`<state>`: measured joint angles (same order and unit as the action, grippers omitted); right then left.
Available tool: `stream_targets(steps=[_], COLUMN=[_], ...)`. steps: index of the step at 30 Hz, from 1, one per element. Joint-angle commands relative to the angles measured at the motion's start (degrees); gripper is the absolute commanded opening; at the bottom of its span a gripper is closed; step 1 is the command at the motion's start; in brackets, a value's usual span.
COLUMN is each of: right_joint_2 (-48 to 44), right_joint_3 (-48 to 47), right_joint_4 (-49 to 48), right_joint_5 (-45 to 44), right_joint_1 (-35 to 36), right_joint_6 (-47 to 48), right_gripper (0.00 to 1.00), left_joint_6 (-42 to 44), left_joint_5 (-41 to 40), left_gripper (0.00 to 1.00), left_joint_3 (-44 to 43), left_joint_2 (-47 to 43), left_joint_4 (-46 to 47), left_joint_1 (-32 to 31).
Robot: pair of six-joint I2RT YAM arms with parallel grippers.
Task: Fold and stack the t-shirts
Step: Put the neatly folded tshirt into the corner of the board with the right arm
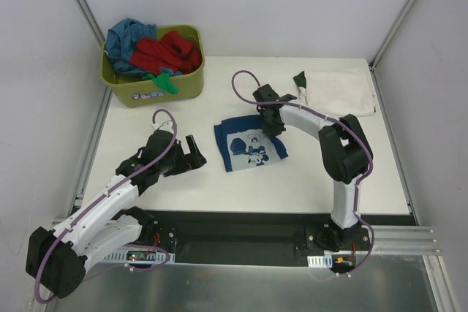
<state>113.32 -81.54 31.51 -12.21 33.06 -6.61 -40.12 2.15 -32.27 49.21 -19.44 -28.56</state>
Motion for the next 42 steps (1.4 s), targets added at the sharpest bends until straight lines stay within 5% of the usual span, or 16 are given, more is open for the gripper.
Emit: stream_targets(steps=[1, 20, 29, 42], right_joint_2=[0.0, 10.2, 14.2, 8.4], right_joint_3=[-6.1, -29.8, -40.3, -43.5], right_joint_4=[4.0, 0.1, -4.2, -3.0], right_joint_5=[-11.3, -39.7, -46.0, -41.3], right_joint_1=[0.0, -6.3, -11.2, -11.8], right_joint_6=[9.4, 35.3, 41.4, 41.8], right_gripper=[0.02, 0.01, 0.01, 0.01], left_joint_6=[0.2, 0.0, -0.1, 0.7], left_joint_5=[-3.8, -5.7, -6.0, -6.6], left_gripper=[0.99, 0.99, 0.99, 0.99], left_joint_3=[-0.8, -2.4, -3.8, -5.9], left_joint_2=[-0.3, 0.5, 0.3, 0.7], left_joint_4=[-1.0, -4.6, -5.3, -6.6], left_joint_1=[-0.3, -0.3, -0.3, -0.3])
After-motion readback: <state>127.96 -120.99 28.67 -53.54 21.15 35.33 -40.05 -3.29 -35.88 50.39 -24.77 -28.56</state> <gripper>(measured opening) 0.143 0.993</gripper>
